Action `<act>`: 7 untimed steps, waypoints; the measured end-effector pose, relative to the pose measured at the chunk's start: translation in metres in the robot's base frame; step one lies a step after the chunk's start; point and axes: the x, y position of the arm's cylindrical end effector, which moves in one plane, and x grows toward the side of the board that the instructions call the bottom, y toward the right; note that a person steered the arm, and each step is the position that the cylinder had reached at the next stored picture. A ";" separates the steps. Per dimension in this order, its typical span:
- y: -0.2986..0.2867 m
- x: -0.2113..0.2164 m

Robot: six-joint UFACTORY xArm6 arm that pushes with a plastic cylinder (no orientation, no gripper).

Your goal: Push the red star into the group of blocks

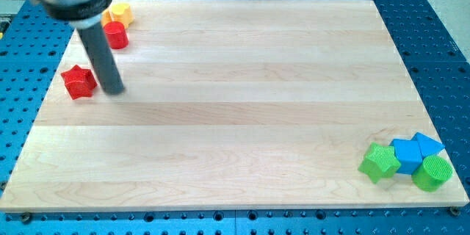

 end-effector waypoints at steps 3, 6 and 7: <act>-0.012 0.033; -0.029 -0.057; -0.026 -0.057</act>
